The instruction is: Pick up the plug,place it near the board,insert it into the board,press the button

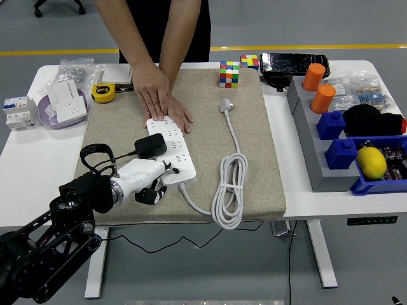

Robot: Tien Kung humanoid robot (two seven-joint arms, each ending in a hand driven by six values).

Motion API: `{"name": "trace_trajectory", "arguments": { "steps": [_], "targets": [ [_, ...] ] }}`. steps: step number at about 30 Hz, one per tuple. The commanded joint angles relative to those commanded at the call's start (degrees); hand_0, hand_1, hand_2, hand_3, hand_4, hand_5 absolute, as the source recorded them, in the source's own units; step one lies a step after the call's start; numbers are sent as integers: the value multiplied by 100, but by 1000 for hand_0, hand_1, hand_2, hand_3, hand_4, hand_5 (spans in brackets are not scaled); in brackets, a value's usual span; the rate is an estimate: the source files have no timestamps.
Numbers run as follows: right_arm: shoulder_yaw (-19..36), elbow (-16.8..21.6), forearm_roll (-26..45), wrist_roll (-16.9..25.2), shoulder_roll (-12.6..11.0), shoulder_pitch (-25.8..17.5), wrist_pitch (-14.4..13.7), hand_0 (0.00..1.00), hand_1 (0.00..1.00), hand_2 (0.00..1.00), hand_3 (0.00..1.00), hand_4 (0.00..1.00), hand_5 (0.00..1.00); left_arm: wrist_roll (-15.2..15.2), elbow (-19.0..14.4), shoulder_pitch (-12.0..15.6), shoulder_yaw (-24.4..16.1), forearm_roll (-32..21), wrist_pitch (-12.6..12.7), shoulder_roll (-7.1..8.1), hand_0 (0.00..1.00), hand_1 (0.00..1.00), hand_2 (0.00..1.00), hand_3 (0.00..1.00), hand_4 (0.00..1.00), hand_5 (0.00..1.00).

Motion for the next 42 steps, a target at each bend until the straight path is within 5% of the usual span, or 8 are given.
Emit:
{"name": "trace_trajectory", "arguments": {
  "steps": [23, 26, 27, 32, 33, 38, 39, 42],
  "targets": [
    [-1, 0, -3, -8, 2, -3, 3, 941, 902, 840, 881, 998, 998, -273, -533, 58, -441, -130, 585, -11, 158, 41, 154, 720, 449, 2],
    [10, 0, -11, -19, 7, -3, 3, 941, 902, 840, 881, 998, 998, -402, -532, 78, -440, -226, 1003, -19, 158, 41, 154, 720, 449, 2],
    [4, 0, -11, -26, 8, -5, 3, 941, 903, 840, 876, 998, 998, -455, -514, 87, -433, -251, 1210, -25, 219, 75, 136, 560, 534, 55],
    [-9, 0, -16, -39, 23, -8, 12, 941, 903, 840, 876, 998, 998, -1124, -406, 235, -559, -880, 2361, -136, 219, 75, 136, 560, 534, 55],
    [-5, 0, -20, -38, 26, -8, 11, 940, 901, 839, 876, 998, 998, -1255, -401, 263, -598, -1008, 2576, -154, 459, 361, 343, 535, 806, 292],
    [7, 0, -27, -38, 33, -17, 13, 940, 901, 839, 876, 998, 998, -1620, -381, 423, -794, -1252, 2744, -209, 459, 361, 343, 535, 806, 292],
    [13, 0, -32, -41, 32, -17, 15, 940, 898, 839, 875, 998, 998, -1643, -373, 435, -795, -1271, 2733, -200, 853, 855, 820, 830, 909, 420],
    [20, 0, -34, -39, 29, -12, 13, 940, 898, 839, 875, 998, 998, -1632, -370, 448, -801, -1260, 2639, -174, 853, 855, 820, 830, 909, 420]
  ]
}}
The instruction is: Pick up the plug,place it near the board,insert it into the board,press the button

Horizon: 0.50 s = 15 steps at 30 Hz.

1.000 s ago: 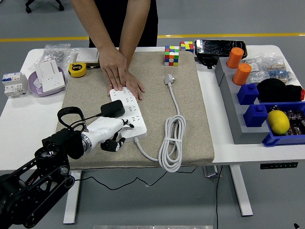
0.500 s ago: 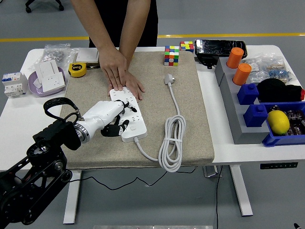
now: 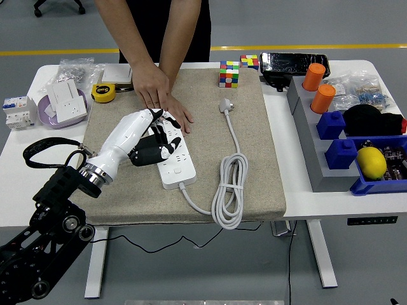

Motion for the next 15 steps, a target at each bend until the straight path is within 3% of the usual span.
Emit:
{"name": "trace_trajectory", "arguments": {
  "steps": [2, 3, 8, 9, 14, 15],
  "targets": [
    [7, 0, -7, -3, 1, 8, 0, 940, 898, 839, 875, 998, 998, 15, 14, -9, 4, 26, -21, 12, 853, 855, 820, 830, 909, 420],
    [3, 0, -2, 2, 1, 11, -1, 940, 900, 839, 876, 998, 998, 25, 18, -13, 6, 35, -53, 15, 828, 893, 890, 864, 928, 445],
    [26, 0, -27, 1, 2, 11, -6, 940, 900, 839, 876, 998, 998, 23, 20, -47, 67, 51, -79, 42, 828, 893, 890, 864, 928, 445],
    [28, 0, -31, -2, 1, 10, -5, 939, 902, 839, 875, 998, 998, 25, 23, -54, 74, 57, -85, 47, 732, 829, 799, 864, 915, 441],
    [18, 0, -42, -6, -9, 3, -5, 939, 902, 839, 875, 998, 998, 69, 16, -77, 99, 181, -159, 67, 732, 829, 799, 864, 915, 441],
    [14, 0, -42, -6, -13, 3, -4, 939, 901, 839, 874, 998, 998, 87, 13, -89, 122, 235, -192, 80, 449, 428, 408, 855, 867, 327]
  ]
}}
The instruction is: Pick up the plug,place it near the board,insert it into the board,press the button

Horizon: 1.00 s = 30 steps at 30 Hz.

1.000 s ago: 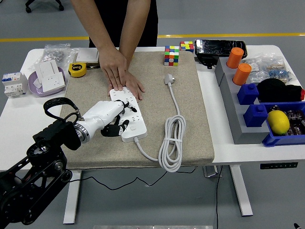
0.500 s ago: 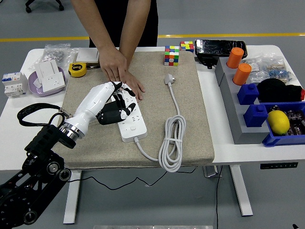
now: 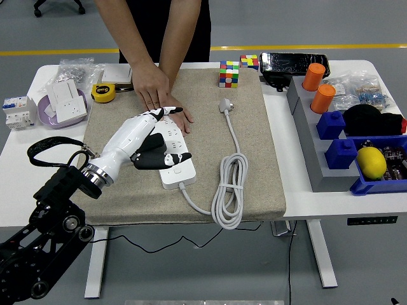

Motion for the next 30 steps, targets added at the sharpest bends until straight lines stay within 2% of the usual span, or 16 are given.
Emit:
{"name": "trace_trajectory", "arguments": {
  "steps": [5, 6, 11, 12, 17, 18, 22, 29, 30],
  "targets": [
    [-12, 0, 0, -1, -9, -6, 0, 939, 901, 839, 874, 998, 998, 108, -6, -42, 130, 313, -260, 41, 449, 428, 408, 855, 867, 327],
    [-15, 0, 2, 0, -10, -7, 0, 938, 898, 839, 872, 998, 998, 125, -9, -45, 152, 355, -292, 42, 291, 152, 243, 863, 740, 147],
    [-29, 0, 16, 4, -12, -1, 1, 938, 898, 839, 872, 998, 998, 249, -10, -83, 261, 598, -554, 31, 291, 152, 243, 863, 740, 147],
    [-31, 0, 15, 3, -12, -1, 0, 938, 897, 839, 871, 998, 998, 278, 2, -104, 299, 625, -629, 36, 202, 50, 163, 877, 593, 45],
    [-45, 0, 26, 6, -21, 3, -4, 938, 897, 839, 871, 998, 998, 441, 115, -188, 431, 779, -1022, 53, 202, 50, 163, 877, 593, 45],
    [-44, 0, 26, 6, -22, 4, -6, 938, 897, 839, 871, 998, 998, 475, 157, -210, 459, 803, -1124, 55, 175, 29, 149, 868, 512, 2],
    [-33, 0, 18, 2, -20, 4, -8, 938, 897, 839, 871, 998, 998, 521, 369, -286, 560, 821, -1354, 51, 175, 29, 149, 868, 512, 2],
    [-17, 0, 18, 2, -10, -8, -13, 938, 897, 839, 871, 998, 998, 494, 620, -296, 591, 914, -1493, 42, 171, 24, 150, 853, 495, 2],
    [-13, 0, 16, 1, -9, -9, -13, 938, 897, 839, 871, 998, 998, 500, 632, -298, 590, 922, -1507, 44, 170, 23, 152, 799, 485, 2]
  ]
}}
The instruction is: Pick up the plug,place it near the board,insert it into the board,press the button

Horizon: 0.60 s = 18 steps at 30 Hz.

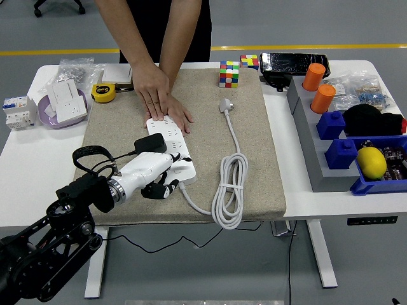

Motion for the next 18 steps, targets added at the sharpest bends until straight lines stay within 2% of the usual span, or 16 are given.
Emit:
{"name": "trace_trajectory", "arguments": {
  "steps": [5, 6, 11, 12, 18],
  "targets": [
    [2, 0, 8, 9, 4, 15, -1, 938, 897, 839, 871, 998, 998, 79, 57, 2, -39, 131, -171, 24, 170, 23, 152, 799, 485, 2],
    [-1, 0, 13, 11, 4, 18, -1, 938, 897, 839, 870, 998, 998, 89, 60, 3, -42, 142, -176, 29, 171, 23, 153, 748, 477, 2],
    [5, 0, 14, 12, 6, 23, -3, 938, 897, 839, 870, 998, 998, 127, 49, 4, -92, 210, -200, 46, 171, 23, 153, 748, 477, 2],
    [8, 0, 13, 12, 6, 21, -3, 938, 897, 839, 871, 998, 998, 127, 49, 6, -96, 210, -192, 51, 172, 22, 152, 717, 473, 2],
    [14, 0, 8, 14, 9, 20, -2, 939, 897, 839, 870, 998, 998, 123, 64, 13, -97, 213, -185, 51, 172, 22, 153, 727, 473, 2]
  ]
}}
